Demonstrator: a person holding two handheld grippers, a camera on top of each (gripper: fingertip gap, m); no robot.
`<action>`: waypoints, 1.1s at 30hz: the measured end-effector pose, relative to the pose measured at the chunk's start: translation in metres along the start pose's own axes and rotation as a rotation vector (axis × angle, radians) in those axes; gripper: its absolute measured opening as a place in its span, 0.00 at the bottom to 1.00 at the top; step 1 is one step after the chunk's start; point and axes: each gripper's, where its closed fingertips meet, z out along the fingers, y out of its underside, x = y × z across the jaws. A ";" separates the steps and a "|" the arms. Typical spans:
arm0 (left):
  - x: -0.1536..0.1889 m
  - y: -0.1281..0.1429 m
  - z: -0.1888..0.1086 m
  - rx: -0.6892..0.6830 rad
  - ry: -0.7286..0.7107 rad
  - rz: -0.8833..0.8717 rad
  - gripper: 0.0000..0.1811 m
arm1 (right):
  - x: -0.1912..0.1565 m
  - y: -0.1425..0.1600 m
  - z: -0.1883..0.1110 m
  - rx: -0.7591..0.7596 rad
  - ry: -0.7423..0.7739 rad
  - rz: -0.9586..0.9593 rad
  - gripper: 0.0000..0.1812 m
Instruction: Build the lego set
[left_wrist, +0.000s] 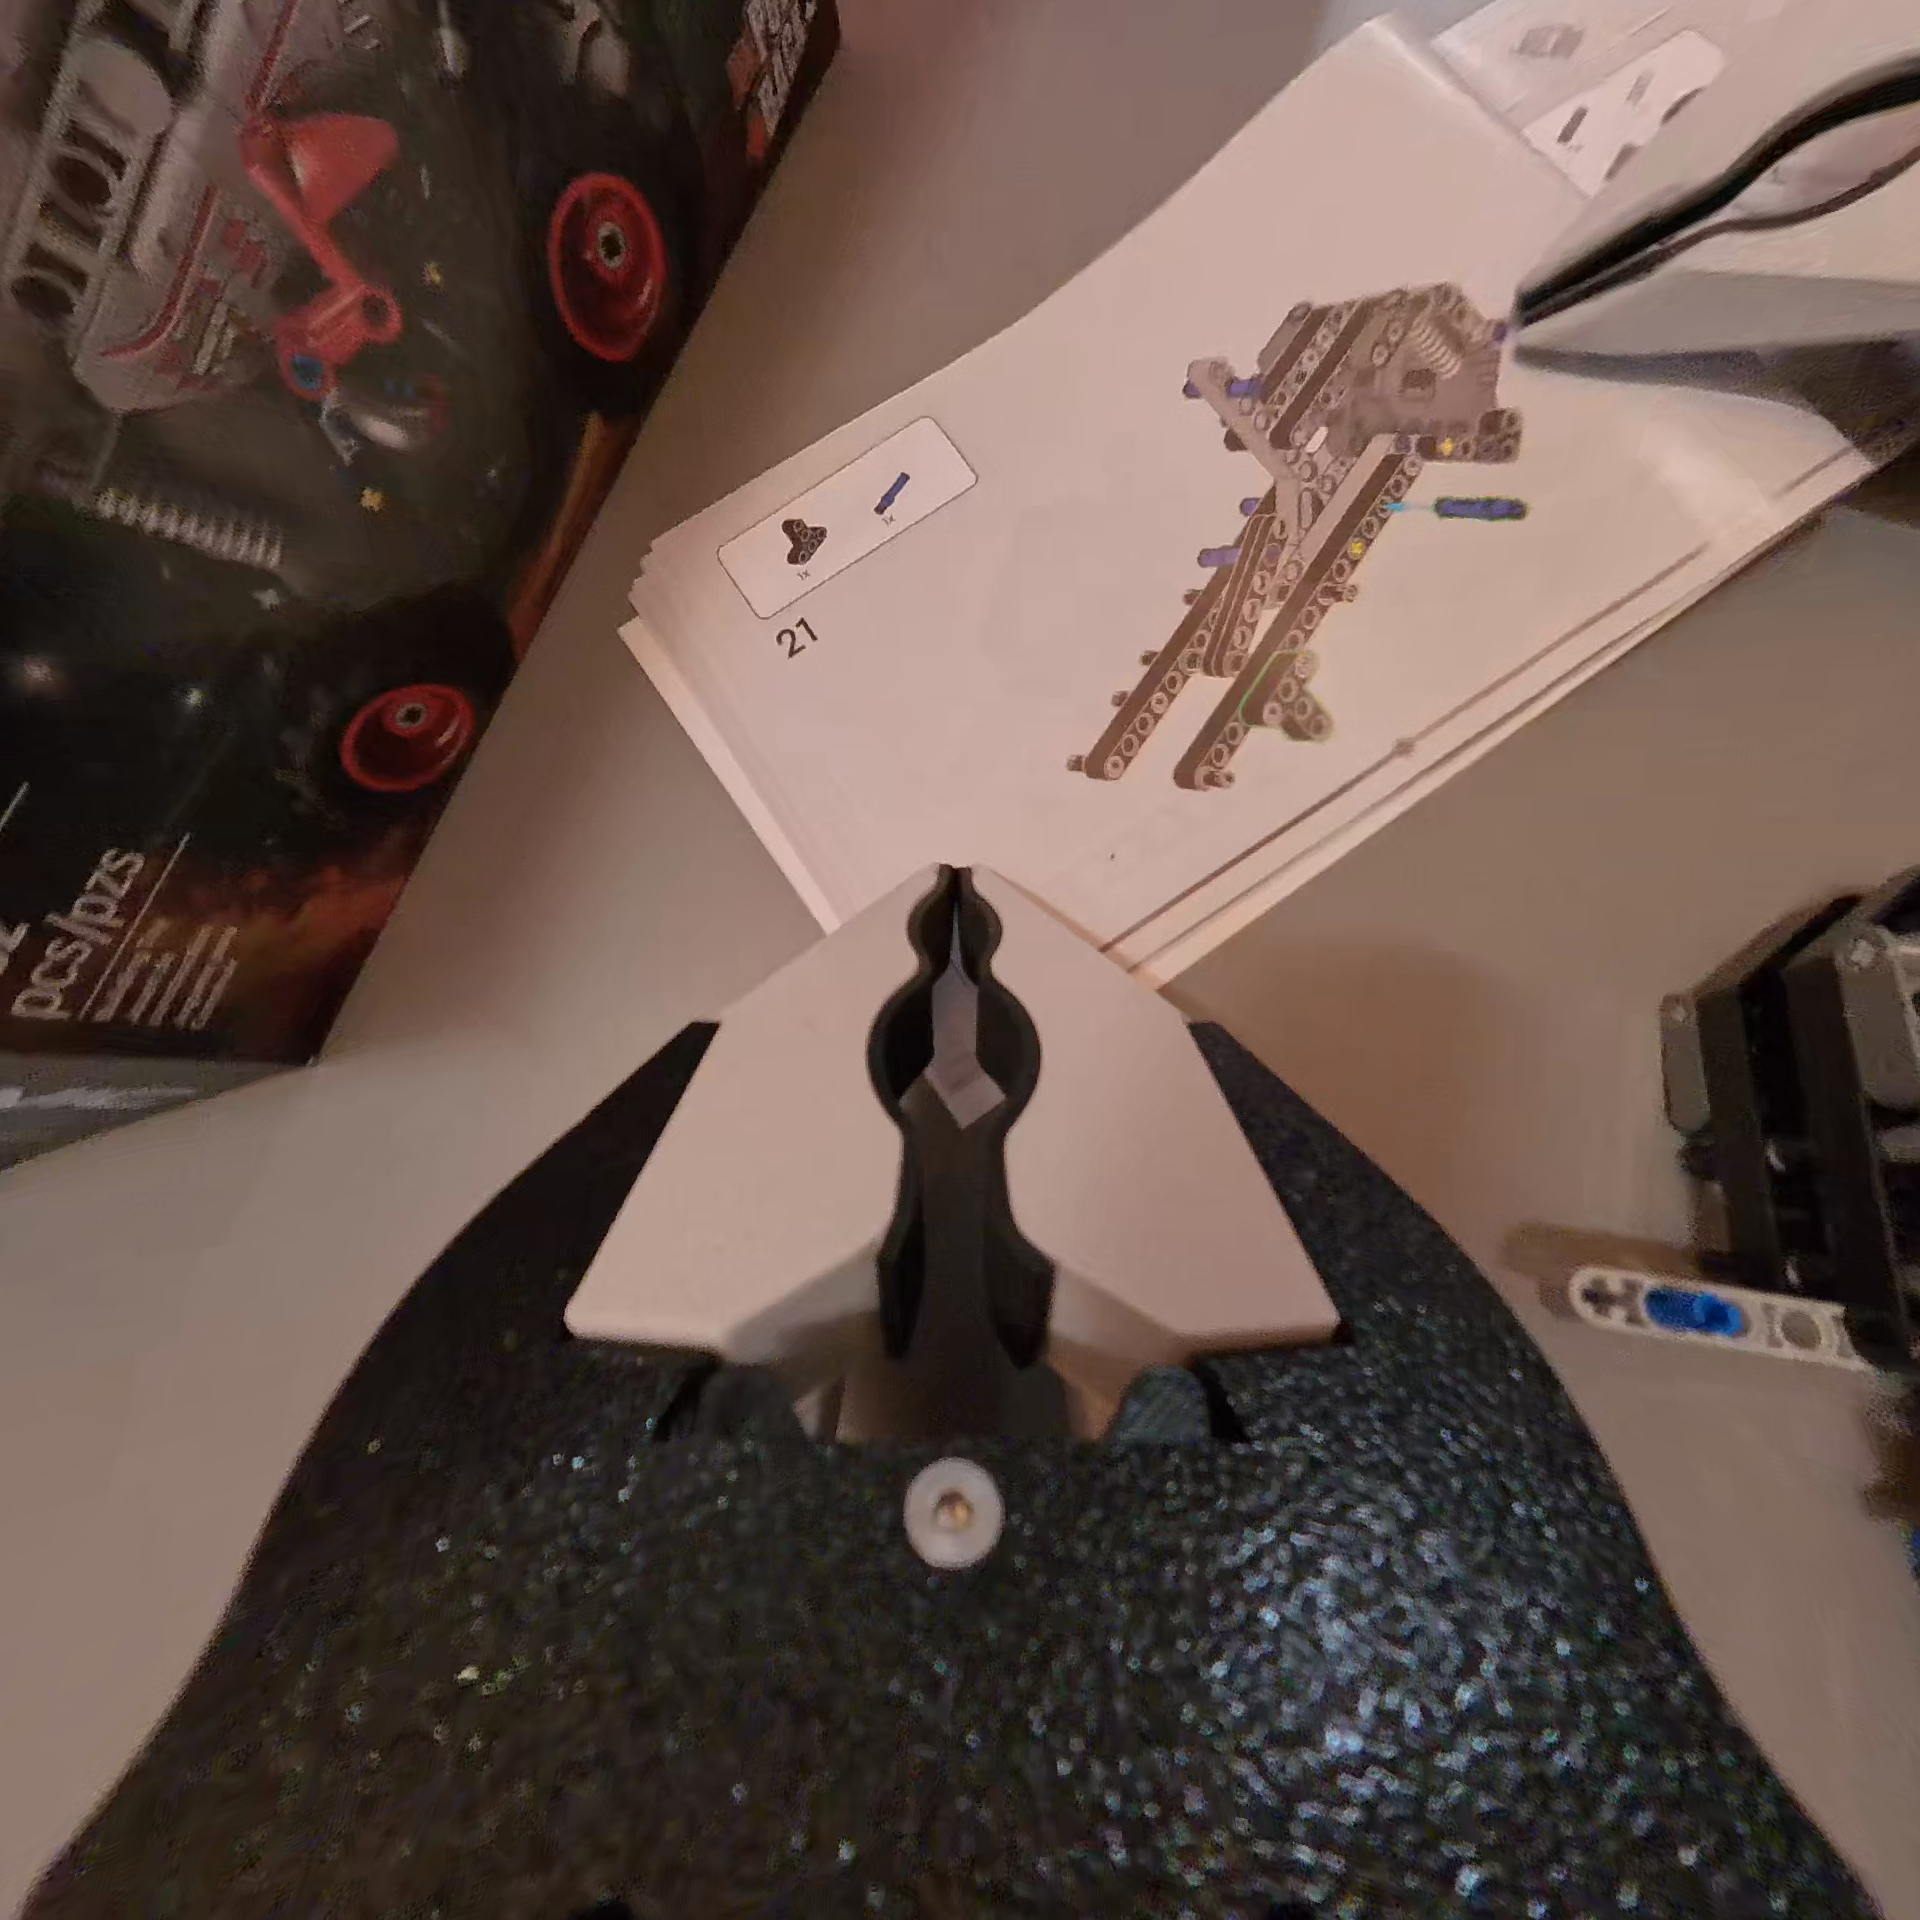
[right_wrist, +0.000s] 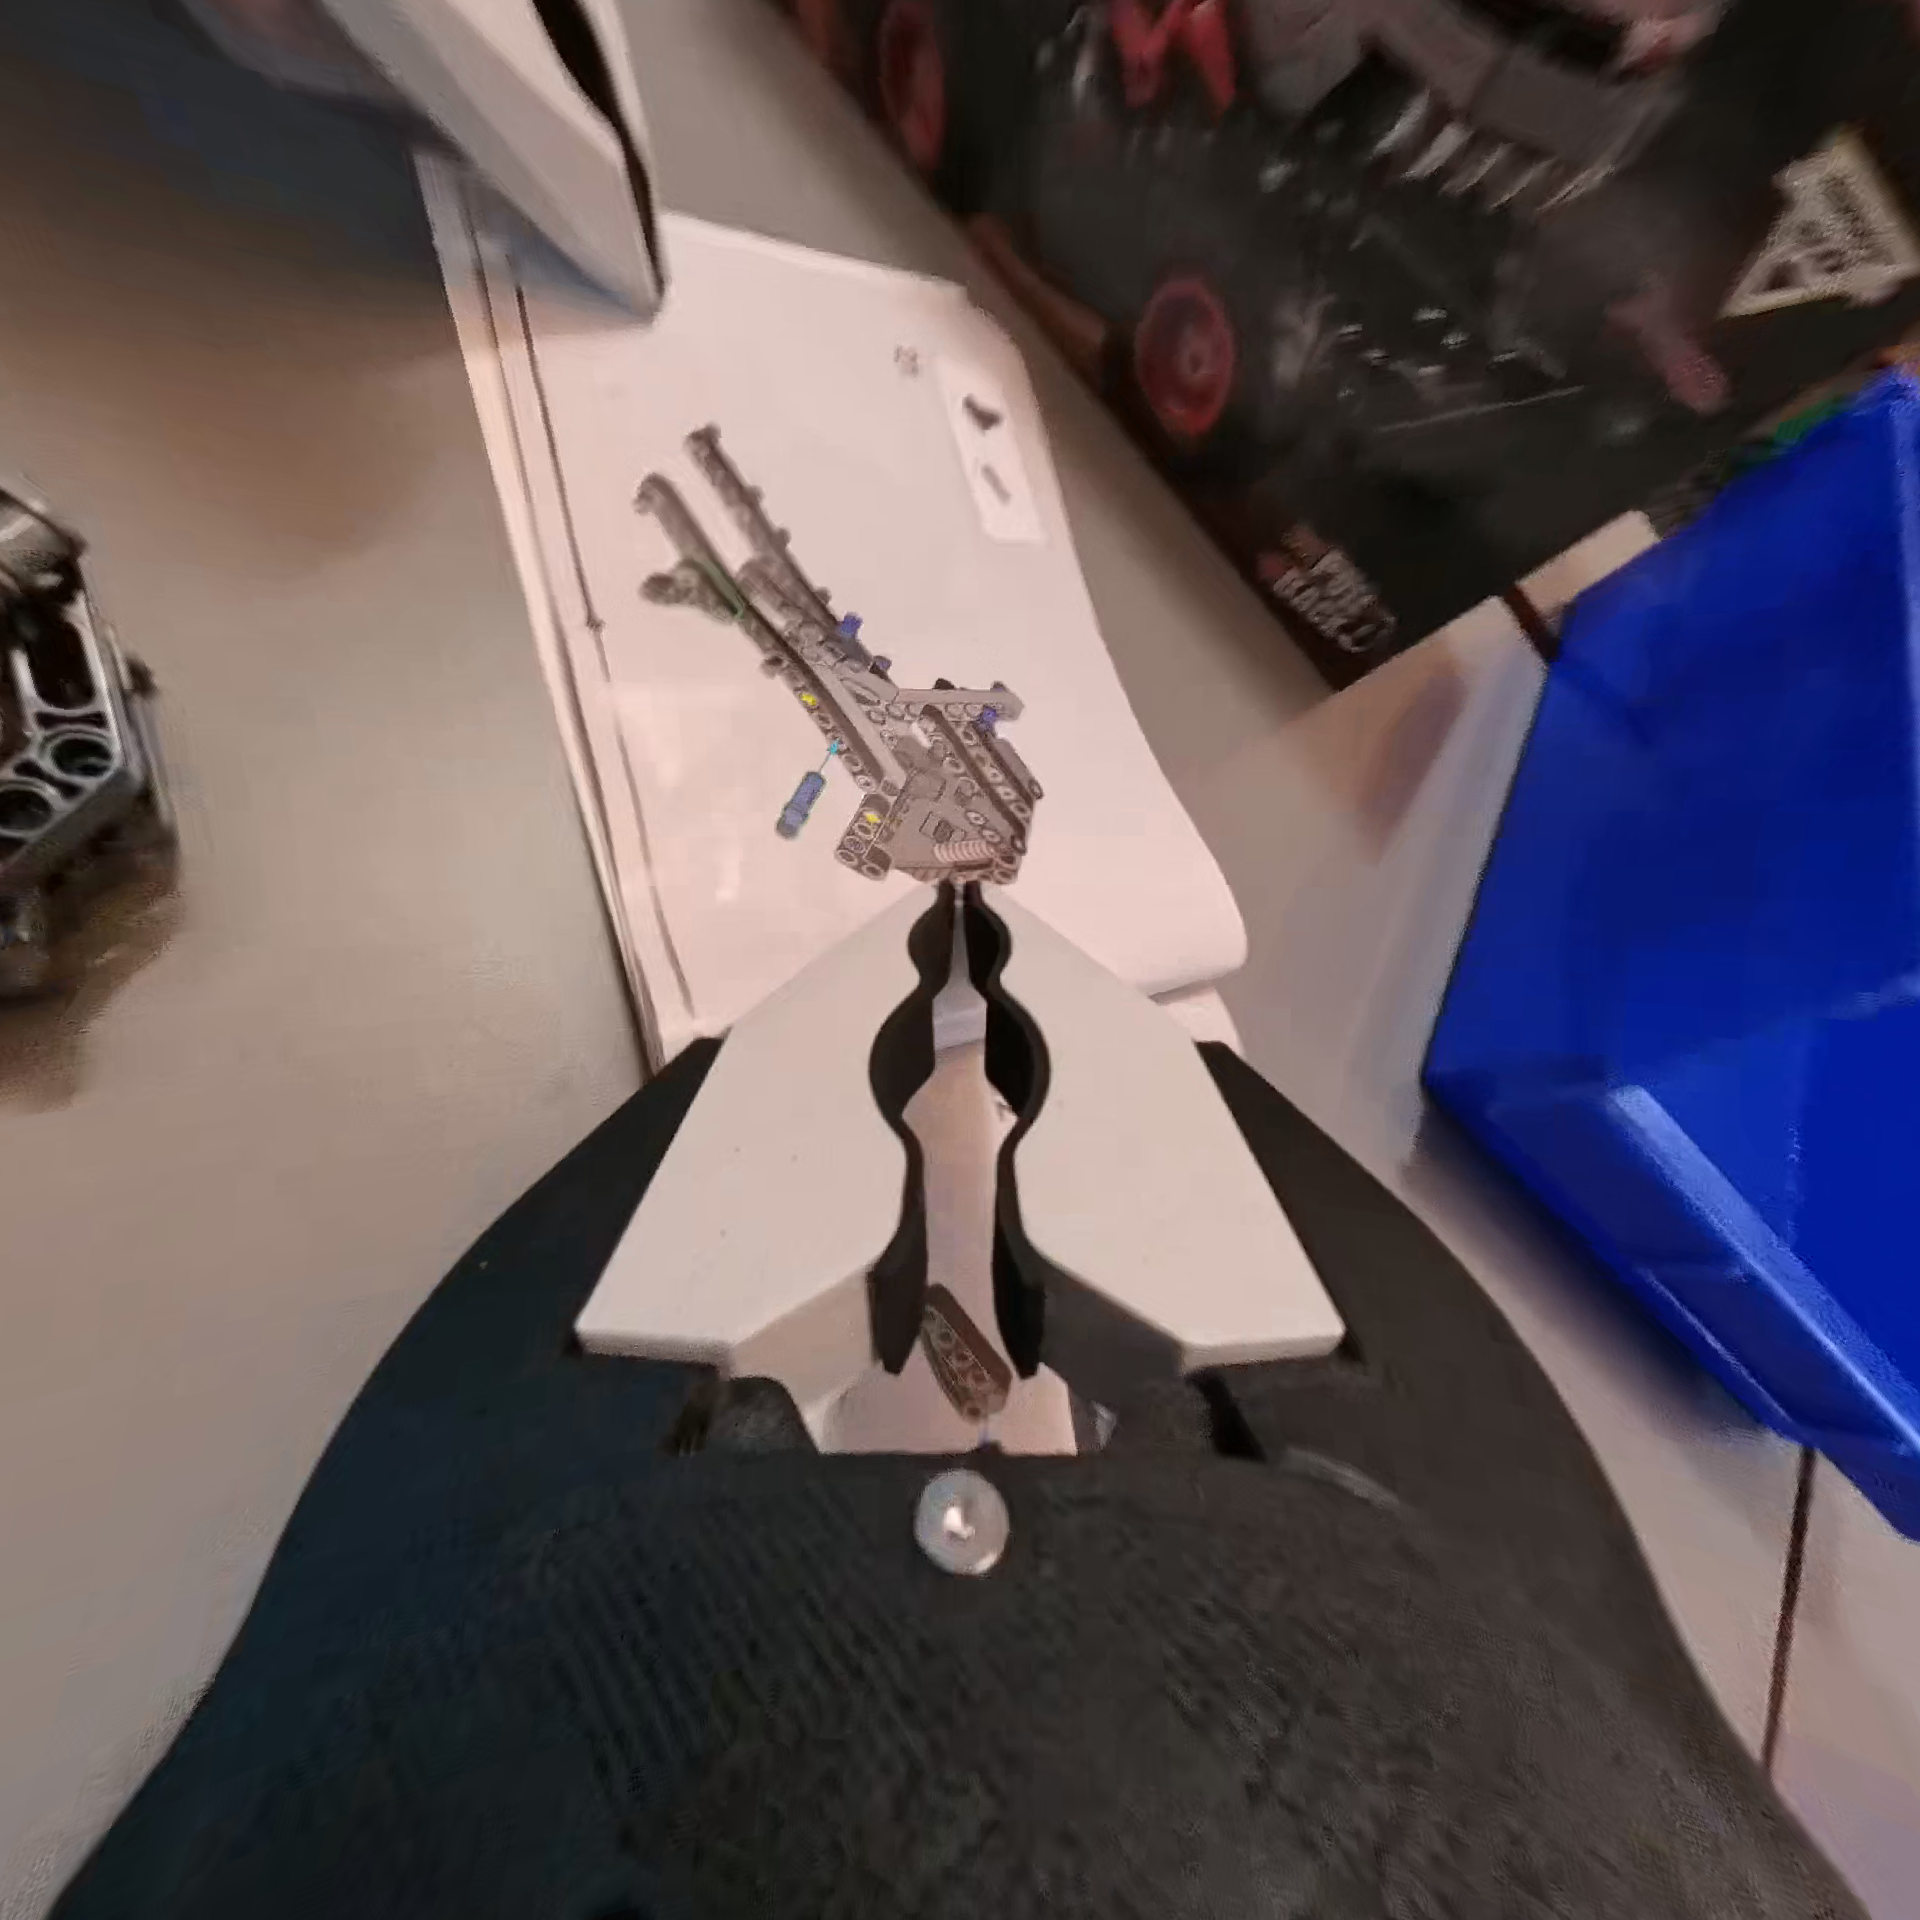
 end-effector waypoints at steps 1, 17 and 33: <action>-0.001 0.003 -0.002 -0.001 -0.004 -0.002 0.00 | -0.004 0.001 0.004 -0.016 -0.023 -0.016 0.00; -0.032 0.006 -0.077 0.190 -0.118 -0.112 0.05 | 0.007 -0.012 -0.003 0.085 0.100 -0.055 0.04; -0.182 0.165 -0.404 0.046 -0.839 -0.372 0.06 | 0.037 -0.046 -0.043 0.287 0.529 0.057 0.04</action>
